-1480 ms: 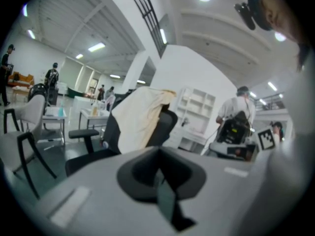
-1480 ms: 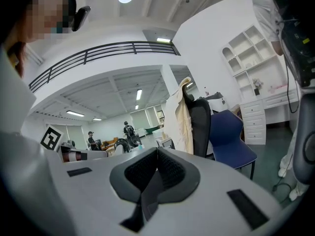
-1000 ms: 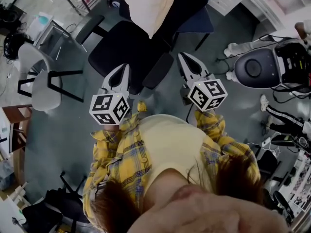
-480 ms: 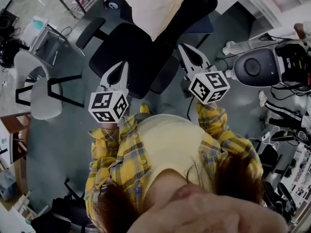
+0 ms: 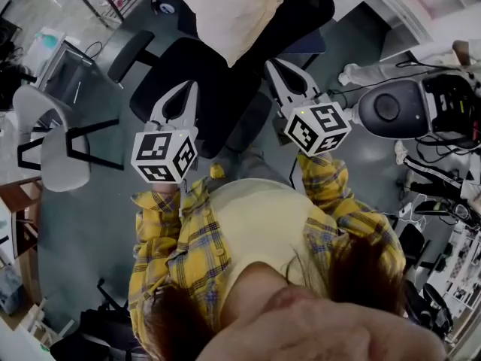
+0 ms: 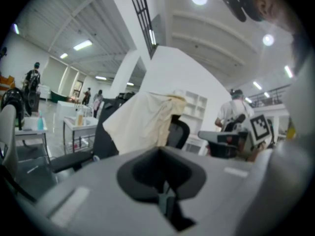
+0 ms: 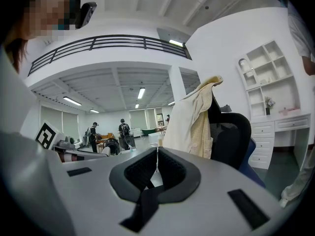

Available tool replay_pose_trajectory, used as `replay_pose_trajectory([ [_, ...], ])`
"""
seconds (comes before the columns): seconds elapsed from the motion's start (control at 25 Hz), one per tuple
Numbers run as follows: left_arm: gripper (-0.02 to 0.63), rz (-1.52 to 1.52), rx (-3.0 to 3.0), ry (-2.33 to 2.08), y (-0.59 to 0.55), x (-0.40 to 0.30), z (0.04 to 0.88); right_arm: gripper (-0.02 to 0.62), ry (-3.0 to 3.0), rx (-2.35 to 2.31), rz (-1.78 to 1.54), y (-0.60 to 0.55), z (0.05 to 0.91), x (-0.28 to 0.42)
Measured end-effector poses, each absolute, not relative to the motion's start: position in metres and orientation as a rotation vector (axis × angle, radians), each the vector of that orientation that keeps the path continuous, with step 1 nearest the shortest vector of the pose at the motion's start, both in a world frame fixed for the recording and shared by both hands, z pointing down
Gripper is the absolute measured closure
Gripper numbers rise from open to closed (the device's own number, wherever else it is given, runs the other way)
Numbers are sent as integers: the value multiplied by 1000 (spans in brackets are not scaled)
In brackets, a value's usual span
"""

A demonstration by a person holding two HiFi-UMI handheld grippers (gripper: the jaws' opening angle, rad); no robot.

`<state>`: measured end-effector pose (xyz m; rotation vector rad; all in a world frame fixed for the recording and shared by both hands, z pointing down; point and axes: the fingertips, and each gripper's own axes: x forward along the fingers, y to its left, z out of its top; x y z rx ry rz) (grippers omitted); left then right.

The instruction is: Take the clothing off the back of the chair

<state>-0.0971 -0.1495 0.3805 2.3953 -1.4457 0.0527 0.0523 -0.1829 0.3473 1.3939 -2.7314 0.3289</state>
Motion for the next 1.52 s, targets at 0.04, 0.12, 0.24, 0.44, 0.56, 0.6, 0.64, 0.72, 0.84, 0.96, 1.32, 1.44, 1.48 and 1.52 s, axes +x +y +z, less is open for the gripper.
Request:
replay_pose_trajectory([
  [0.04,603,44,2402,-1451,-155,-94,377,581,-2743,1393,320,-189,344,54],
  [0.12,603,29,2409,-1462,-166,-86,373,580,-2763,1379,313,-199,339,59],
  [0.24,603,24,2419,-1473,-184,-74,365,580,-2779,1350,292,-215,332,66],
  [0.44,603,24,2428,-1487,-219,-56,356,580,-2813,1369,238,-248,312,87],
  [0.56,603,23,2436,-1490,-237,-46,351,580,-2826,1432,197,-269,293,104],
  [0.6,603,22,2439,-1495,-242,-43,349,580,-2828,1457,184,-276,287,110],
  [0.64,603,18,2442,-1499,-248,-40,347,578,-2828,1482,168,-282,281,116],
  [0.72,603,10,2449,-1503,-259,-34,342,578,-2824,1522,137,-295,270,125],
  [0.84,603,7,2468,-1506,-275,-25,332,569,-2823,1554,114,-312,258,135],
  [0.96,603,-3,2486,-1512,-289,-18,323,507,-2850,1566,108,-326,248,141],
  [1.32,603,-12,2479,-1550,-306,-7,317,331,-2906,1607,275,-380,234,157],
  [1.44,603,-1,2462,-1576,-306,-8,318,327,-2967,1576,348,-395,227,155],
  [1.48,603,3,2455,-1588,-305,-9,318,327,-2977,1574,341,-397,224,154],
  [1.52,603,5,2447,-1600,-305,-11,319,325,-2979,1576,322,-400,220,154],
])
